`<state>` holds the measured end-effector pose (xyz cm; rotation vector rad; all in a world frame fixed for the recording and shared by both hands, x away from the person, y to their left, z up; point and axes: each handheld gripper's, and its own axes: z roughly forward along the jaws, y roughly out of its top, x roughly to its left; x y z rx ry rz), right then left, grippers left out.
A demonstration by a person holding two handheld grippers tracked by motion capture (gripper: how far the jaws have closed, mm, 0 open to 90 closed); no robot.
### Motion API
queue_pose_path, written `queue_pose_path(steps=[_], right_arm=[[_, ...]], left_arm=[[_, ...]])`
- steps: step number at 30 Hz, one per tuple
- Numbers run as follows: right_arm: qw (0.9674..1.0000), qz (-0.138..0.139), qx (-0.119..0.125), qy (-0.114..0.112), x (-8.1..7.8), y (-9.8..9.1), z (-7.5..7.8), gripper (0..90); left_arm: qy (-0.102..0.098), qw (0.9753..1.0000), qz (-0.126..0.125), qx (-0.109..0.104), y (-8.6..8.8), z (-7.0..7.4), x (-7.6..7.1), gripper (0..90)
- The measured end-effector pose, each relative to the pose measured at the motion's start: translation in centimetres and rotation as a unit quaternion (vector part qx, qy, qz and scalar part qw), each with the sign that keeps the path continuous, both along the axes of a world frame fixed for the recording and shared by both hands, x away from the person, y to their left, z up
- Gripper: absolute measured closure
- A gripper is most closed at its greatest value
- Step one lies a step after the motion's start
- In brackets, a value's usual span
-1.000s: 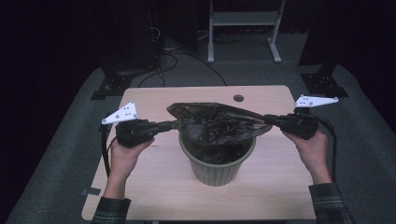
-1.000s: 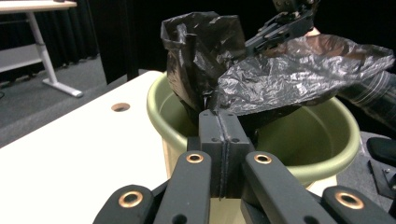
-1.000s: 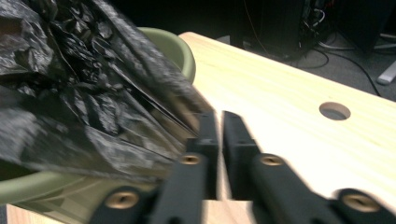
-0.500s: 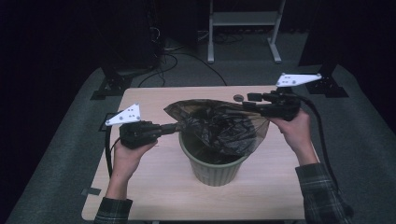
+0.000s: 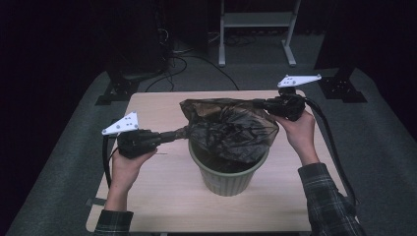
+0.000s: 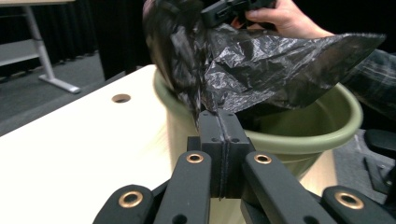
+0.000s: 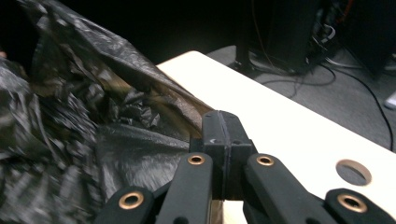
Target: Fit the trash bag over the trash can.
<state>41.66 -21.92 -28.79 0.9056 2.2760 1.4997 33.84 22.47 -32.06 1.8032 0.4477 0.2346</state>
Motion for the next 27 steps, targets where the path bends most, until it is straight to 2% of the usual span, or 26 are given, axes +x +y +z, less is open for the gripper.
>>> queue_pose_path(steps=[3, 9, 11, 14, 16, 18, 20, 22, 24, 26, 27], right_arm=[[0.9998, -0.016, -0.003, 0.009, 0.6, -0.3, -0.7, 90.0], [0.9991, -0.035, -0.008, 0.024, 0.9, -1.0, -2.1, 90.0], [0.9983, -0.046, -0.01, 0.035, 0.9, -1.8, -3.2, 90.0], [0.9973, -0.055, -0.013, 0.046, 1.1, -2.2, -4.0, 90.0], [0.9964, -0.063, -0.023, 0.052, 1.1, -2.5, -4.6, 90.0], [0.9957, -0.068, -0.023, 0.059, 1.1, -3.0, -5.3, 90.0], [0.995, -0.074, -0.022, 0.063, 1.1, -3.5, -5.7, 90.0], [0.9952, -0.072, -0.012, 0.066, 1.0, -4.0, -5.9, 90.0], [0.9963, -0.067, -0.005, 0.054, 0.7, -4.1, -5.6, 78.0], [0.9973, -0.058, 0.012, 0.045, 0.5, -4.3, -4.9, 70.2], [0.9973, -0.061, 0.016, 0.039, 0.3, -4.3, -4.5, 69.6]], left_arm=[[0.002, 1.0, 0.009, 0.001, 0.4, -0.5, 0.3, 89.7], [0.005, 0.9996, 0.02, 0.019, 0.7, -1.2, 0.2, 89.7], [0.002, 0.999, 0.033, 0.03, 0.9, -1.6, 0.2, 89.8], [0.009, 0.9979, 0.049, 0.042, 1.1, -2.4, 0.5, 89.7], [0.015, 0.9959, 0.065, 0.061, 1.2, -2.9, 0.6, 89.8], [0.016, 0.9946, 0.073, 0.071, 1.4, -3.4, 0.7, 89.8], [0.02, 0.9952, 0.071, 0.065, 1.8, -3.7, 0.8, 89.8], [0.013, 0.9972, 0.053, 0.051, 1.8, -3.6, 0.6, 88.9], [0.004, 0.9986, 0.038, 0.037, 1.6, -3.0, 0.4, 72.1], [-0.012, 0.999, 0.034, 0.026, 1.3, -2.2, 0.2, 62.7], [-0.017, 0.9994, 0.025, 0.017, 1.3, -1.7, 0.1, 59.2]])
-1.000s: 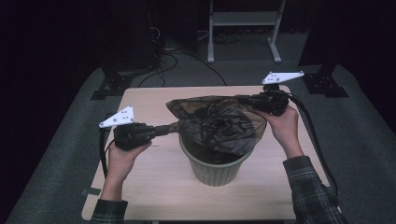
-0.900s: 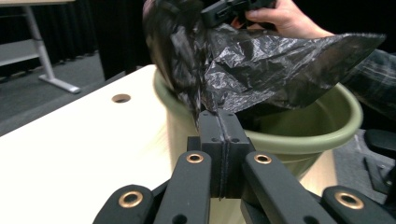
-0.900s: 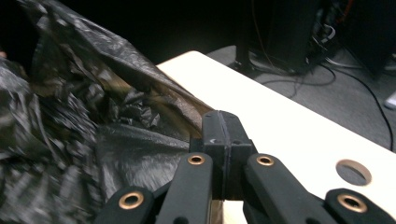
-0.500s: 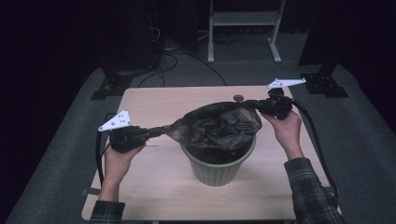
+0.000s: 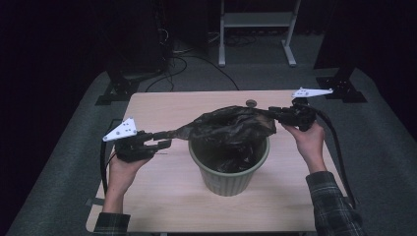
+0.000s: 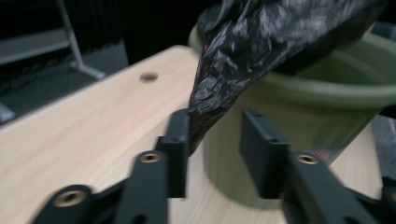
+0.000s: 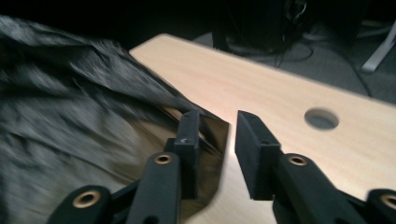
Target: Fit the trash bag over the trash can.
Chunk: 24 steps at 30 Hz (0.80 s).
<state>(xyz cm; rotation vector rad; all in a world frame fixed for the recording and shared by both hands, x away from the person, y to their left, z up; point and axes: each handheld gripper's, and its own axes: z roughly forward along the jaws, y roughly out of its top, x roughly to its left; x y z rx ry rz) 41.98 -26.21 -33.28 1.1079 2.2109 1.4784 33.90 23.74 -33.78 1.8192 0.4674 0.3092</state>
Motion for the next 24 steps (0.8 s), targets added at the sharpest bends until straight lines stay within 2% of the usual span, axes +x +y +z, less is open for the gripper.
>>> queue_pose_path(steps=[4, 7, 9, 11, 15, 17, 20, 24], right_arm=[[0.9995, 0.015, 0.012, -0.027, -0.6, 0.1, 1.9, 66.8], [0.9985, 0.029, 0.017, -0.044, -1.1, 0.5, 3.1, 64.1], [0.9975, 0.043, 0.022, -0.051, -1.2, 1.0, 3.6, 62.0], [0.9967, 0.05, 0.021, -0.06, -1.4, 1.5, 4.1, 59.3], [0.9951, 0.072, 0.023, -0.064, -1.1, 2.5, 4.6, 54.5], [0.9945, 0.081, 0.015, -0.065, -0.8, 3.1, 4.6, 52.7], [0.9942, 0.09, 0.005, -0.06, -0.2, 3.9, 4.3, 51.9], [0.9933, 0.1, 0.002, -0.056, 0.4, 4.6, 3.9, 52.6]], left_arm=[[-0.027, 0.9989, -0.021, -0.033, 0.2, 1.9, -0.7, 48.5], [-0.044, 0.9978, -0.026, -0.042, 0.5, 3.0, -1.3, 42.7], [-0.046, 0.9972, -0.026, -0.052, 0.6, 3.5, -1.2, 40.3], [-0.051, 0.9972, -0.018, -0.051, 0.6, 4.0, -0.9, 38.3], [-0.046, 0.9978, -0.014, -0.045, 0.0, 4.7, 0.5, 37.6], [-0.04, 0.9982, -0.019, -0.04, -0.7, 4.9, 1.3, 37.4], [-0.031, 0.9988, -0.025, -0.03, -1.9, 4.8, 2.3, 37.3], [-0.017, 0.9989, -0.035, -0.027, -2.9, 4.4, 3.4, 37.3]])
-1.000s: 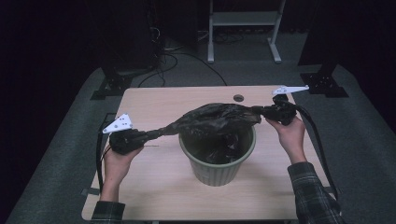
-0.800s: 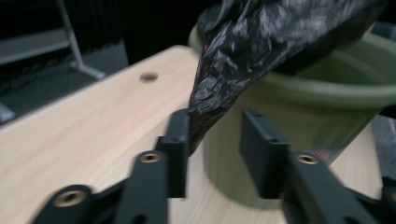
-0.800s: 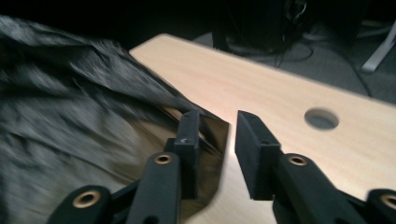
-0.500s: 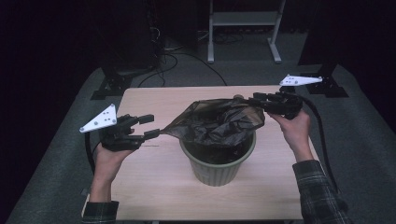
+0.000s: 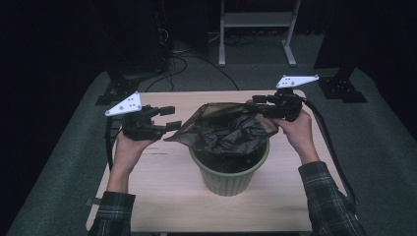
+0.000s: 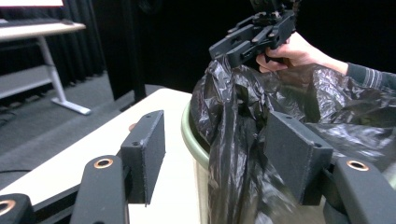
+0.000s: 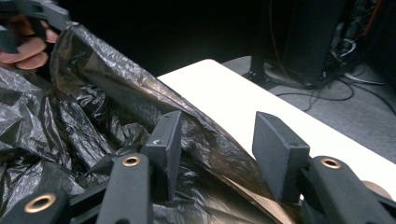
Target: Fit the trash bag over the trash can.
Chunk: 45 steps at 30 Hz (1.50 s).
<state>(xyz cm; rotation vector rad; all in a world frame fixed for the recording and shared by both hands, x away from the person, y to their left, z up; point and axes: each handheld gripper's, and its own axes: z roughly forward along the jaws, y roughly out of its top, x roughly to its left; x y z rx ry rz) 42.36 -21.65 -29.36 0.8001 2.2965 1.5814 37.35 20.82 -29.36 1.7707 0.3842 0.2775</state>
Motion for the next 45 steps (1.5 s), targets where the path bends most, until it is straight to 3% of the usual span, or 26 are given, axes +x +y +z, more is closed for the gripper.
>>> queue_pose_path(steps=[3, 5, 8, 11, 13, 19, 22, 24, 28, 36, 42, 45], right_arm=[[0.9999, 0.012, -0.005, 0.0, 0.2, 0.5, -0.3, 60.2], [0.9998, 0.017, -0.003, 0.004, 0.4, 0.7, -0.5, 71.5], [0.9996, 0.023, -0.005, 0.013, 0.7, 1.0, -0.8, 84.6], [0.9995, 0.024, -0.007, 0.02, 0.8, 1.2, -1.1, 88.7], [0.9996, 0.021, -0.006, 0.019, 0.9, 1.2, -1.1, 89.6], [0.9998, 0.008, -0.001, 0.02, 1.3, 1.1, -1.1, 90.0], [0.9997, -0.003, 0.001, 0.022, 1.7, 1.2, -1.3, 90.0], [0.9995, -0.012, -0.001, 0.028, 2.2, 1.2, -1.6, 90.0], [0.9987, -0.026, -0.008, 0.043, 3.0, 1.5, -2.4, 90.0], [0.9966, -0.035, -0.031, 0.069, 3.0, 1.8, -4.2, 90.0], [0.9949, -0.044, -0.033, 0.085, 2.5, 0.5, -5.9, 90.0], [0.9942, -0.048, -0.034, 0.09, 2.2, -0.1, -6.3, 90.0]], left_arm=[[0.01, 0.9998, -0.017, 0.0, -0.9, -0.5, 0.7, 37.3], [0.017, 0.9995, -0.021, 0.014, -1.5, -0.9, 1.2, 38.6], [0.03, 0.9986, -0.036, 0.025, -2.1, -1.5, 1.6, 57.9], [0.032, 0.9984, -0.033, 0.034, -2.5, -1.9, 1.9, 81.2], [0.033, 0.9985, -0.027, 0.036, -2.6, -2.1, 2.2, 88.8], [0.033, 0.9991, 0.013, 0.022, -2.2, -2.3, 3.3, 89.6], [0.042, 0.9983, 0.033, 0.022, -2.1, -2.7, 4.0, 89.6], [0.055, 0.9964, 0.055, 0.033, -2.2, -3.2, 4.7, 89.6], [0.079, 0.9928, 0.067, 0.061, -2.6, -4.4, 5.7, 89.6], [0.111, 0.9864, 0.045, 0.113, -3.4, -7.2, 5.5, 89.5], [0.135, 0.9819, 0.042, 0.126, -3.1, -8.8, 5.0, 89.3], [0.144, 0.9825, 0.041, 0.111, -2.8, -9.2, 4.9, 87.4]])
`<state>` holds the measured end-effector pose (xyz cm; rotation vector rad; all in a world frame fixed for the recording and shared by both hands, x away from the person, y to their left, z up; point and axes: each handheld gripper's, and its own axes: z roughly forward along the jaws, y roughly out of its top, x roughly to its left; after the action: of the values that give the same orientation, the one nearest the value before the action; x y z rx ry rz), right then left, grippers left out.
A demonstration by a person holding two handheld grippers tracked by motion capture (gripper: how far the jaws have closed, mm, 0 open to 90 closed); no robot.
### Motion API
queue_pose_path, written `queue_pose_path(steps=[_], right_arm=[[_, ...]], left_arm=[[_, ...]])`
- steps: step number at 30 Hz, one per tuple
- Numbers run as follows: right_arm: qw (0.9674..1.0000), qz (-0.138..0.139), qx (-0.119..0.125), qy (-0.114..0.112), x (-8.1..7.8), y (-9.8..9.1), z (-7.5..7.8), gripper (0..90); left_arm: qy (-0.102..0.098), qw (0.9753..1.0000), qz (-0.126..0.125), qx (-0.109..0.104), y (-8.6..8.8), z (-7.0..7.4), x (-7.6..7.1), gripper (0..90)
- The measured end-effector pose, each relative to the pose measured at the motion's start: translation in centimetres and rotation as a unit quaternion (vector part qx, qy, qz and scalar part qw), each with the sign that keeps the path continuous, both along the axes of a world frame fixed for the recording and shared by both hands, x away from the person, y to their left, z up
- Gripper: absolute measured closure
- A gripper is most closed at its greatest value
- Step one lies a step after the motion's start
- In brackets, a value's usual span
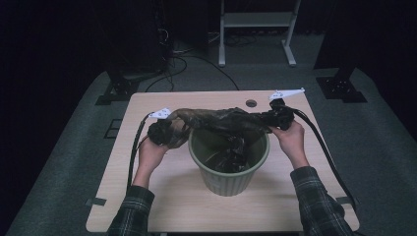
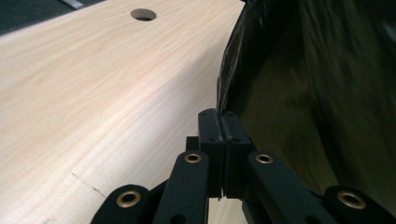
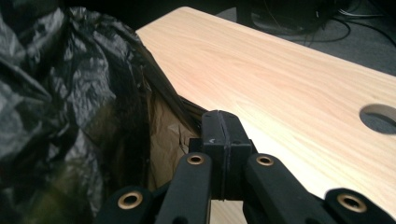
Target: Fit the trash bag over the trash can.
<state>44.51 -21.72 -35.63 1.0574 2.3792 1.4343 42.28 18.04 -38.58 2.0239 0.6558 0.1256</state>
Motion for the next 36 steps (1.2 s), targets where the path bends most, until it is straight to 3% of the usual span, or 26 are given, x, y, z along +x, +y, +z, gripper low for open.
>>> queue_pose_path(steps=[1, 3, 5, 10, 13, 16, 17, 21, 28, 32, 36], right_arm=[[1.0, -0.003, -0.002, -0.001, -0.1, -0.2, -0.1, 89.8], [1.0, -0.003, 0.005, -0.007, -0.3, -0.6, 0.0, 78.0], [0.9998, -0.01, 0.013, -0.012, -0.6, -1.1, 0.6, 70.6], [0.9987, -0.025, 0.028, -0.035, -1.5, -2.7, 2.5, 65.0], [0.9967, -0.034, 0.043, -0.06, -2.8, -4.7, 4.6, 61.7], [0.9958, -0.033, 0.051, -0.069, -3.3, -5.2, 5.2, 61.4], [0.9948, -0.023, 0.056, -0.081, -4.5, -5.7, 6.1, 59.5], [0.9941, 0.004, 0.065, -0.086, -6.3, -5.8, 7.0, 54.7], [0.9921, 0.055, 0.062, -0.094, -9.9, -4.7, 7.2, 45.4], [0.9897, 0.077, 0.069, -0.099, -11.5, -3.7, 6.8, 43.9], [0.9879, 0.092, 0.074, -0.101, -12.1, -2.7, 6.5, 43.8]], left_arm=[[-0.002, 1.0, 0.001, -0.008, 0.2, 0.0, 0.0, 84.3], [-0.007, 0.9992, 0.013, -0.036, 0.9, 0.5, -0.1, 73.6], [-0.019, 0.9983, 0.021, -0.051, 1.4, 1.1, -0.3, 68.1], [-0.045, 0.9964, 0.037, -0.062, 3.1, 2.9, -1.1, 60.0], [-0.064, 0.9945, 0.045, -0.07, 4.6, 4.1, -2.0, 55.4], [-0.073, 0.9938, 0.048, -0.069, 5.3, 4.7, -2.7, 53.1], [-0.081, 0.9932, 0.047, -0.07, 5.9, 5.2, -3.3, 50.3], [-0.095, 0.9916, 0.043, -0.076, 6.7, 6.1, -5.0, 46.9], [-0.122, 0.9878, 0.026, -0.093, 7.0, 7.0, -7.7, 38.0], [-0.128, 0.9879, 0.022, -0.084, 6.6, 7.0, -8.2, 36.6], [-0.132, 0.9868, 0.028, -0.09, 6.7, 7.2, -7.9, 36.3]])
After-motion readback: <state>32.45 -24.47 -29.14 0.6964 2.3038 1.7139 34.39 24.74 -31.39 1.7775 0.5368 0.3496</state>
